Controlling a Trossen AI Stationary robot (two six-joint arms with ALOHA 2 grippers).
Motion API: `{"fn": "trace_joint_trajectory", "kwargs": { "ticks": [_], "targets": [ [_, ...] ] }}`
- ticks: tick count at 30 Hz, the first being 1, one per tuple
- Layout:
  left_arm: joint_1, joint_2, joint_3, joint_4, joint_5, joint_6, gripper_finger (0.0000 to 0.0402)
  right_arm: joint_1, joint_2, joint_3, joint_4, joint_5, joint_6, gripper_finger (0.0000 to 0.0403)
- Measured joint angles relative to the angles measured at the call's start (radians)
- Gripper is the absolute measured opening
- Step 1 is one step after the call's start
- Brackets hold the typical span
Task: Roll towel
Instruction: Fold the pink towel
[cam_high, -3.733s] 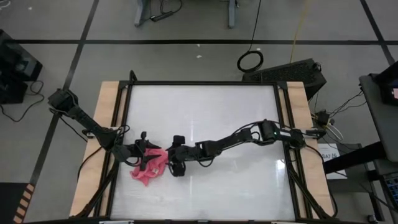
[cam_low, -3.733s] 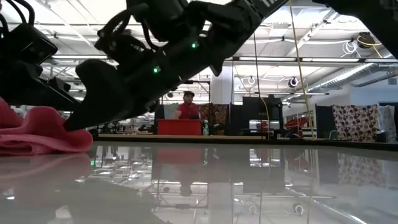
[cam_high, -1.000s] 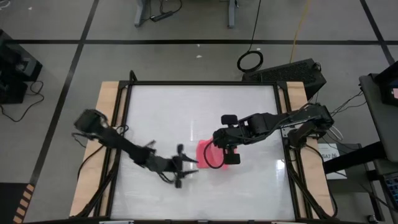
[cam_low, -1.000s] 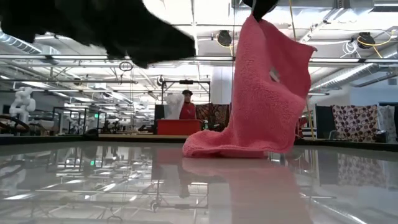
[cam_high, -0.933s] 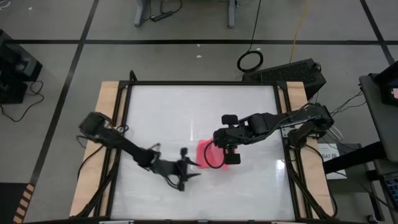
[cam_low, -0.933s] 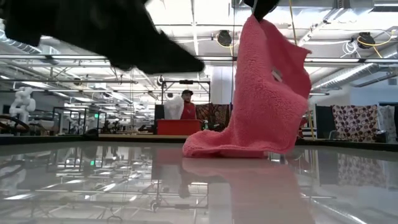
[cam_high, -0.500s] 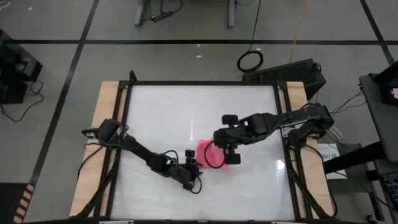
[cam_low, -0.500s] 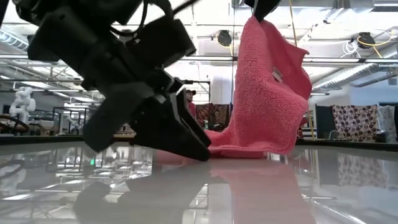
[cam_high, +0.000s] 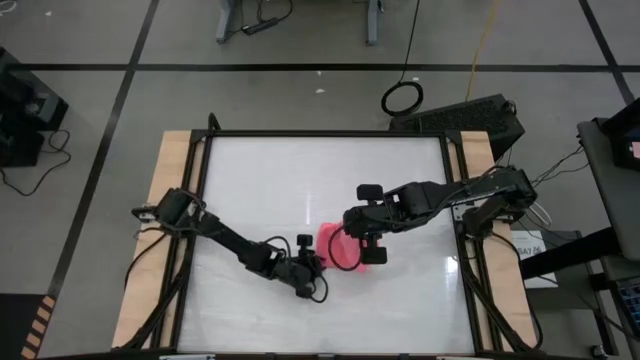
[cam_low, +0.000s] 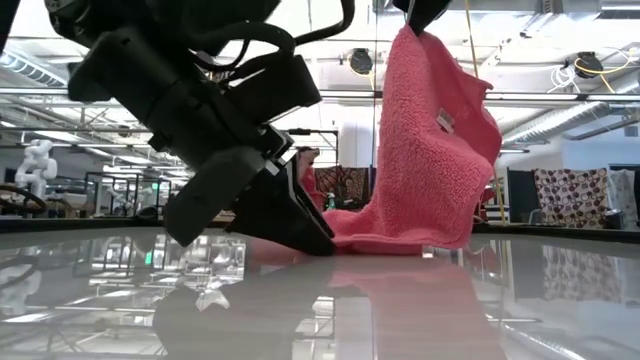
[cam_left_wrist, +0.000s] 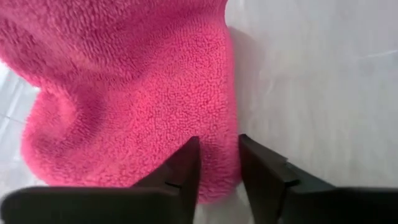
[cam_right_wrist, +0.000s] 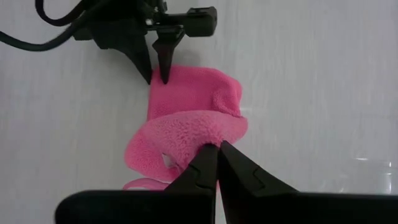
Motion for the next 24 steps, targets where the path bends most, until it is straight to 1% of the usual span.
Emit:
{"fn": "trace_joint_trajectory", "kwargs": {
  "ticks": [4,5,11,14,19,21,24],
  "targets": [
    [0.011,0.000,-0.001,-0.007,0.051,-0.005,0.0022,0.000,0.000,0.000,0.000,0.000,0.000,0.0000],
    [0.011,0.000,-0.001,-0.008,0.052,-0.004,0.0013,0.000,0.000,0.000,0.000,0.000,0.000,0.0000],
    [0.012,-0.024,-0.003,-0.025,0.043,0.005,0.0006,0.000,0.000,0.000,-0.038,-0.001,0.001,0.0000],
    [0.015,-0.079,-0.010,-0.080,-0.005,0.026,0.0004,0.000,0.000,0.000,-0.078,-0.002,0.015,0.0000],
    [0.013,-0.245,-0.006,-0.179,-0.074,0.044,0.0003,0.000,0.000,0.000,-0.173,0.000,0.047,0.0000],
    [0.009,-0.313,-0.007,-0.216,-0.076,0.044,0.0003,0.001,0.000,0.000,-0.217,0.001,0.066,0.0003],
    [-0.004,-0.415,-0.006,-0.232,-0.076,0.044,0.0003,0.011,0.000,-0.002,-0.278,0.014,0.083,0.0024]
  ]
}}
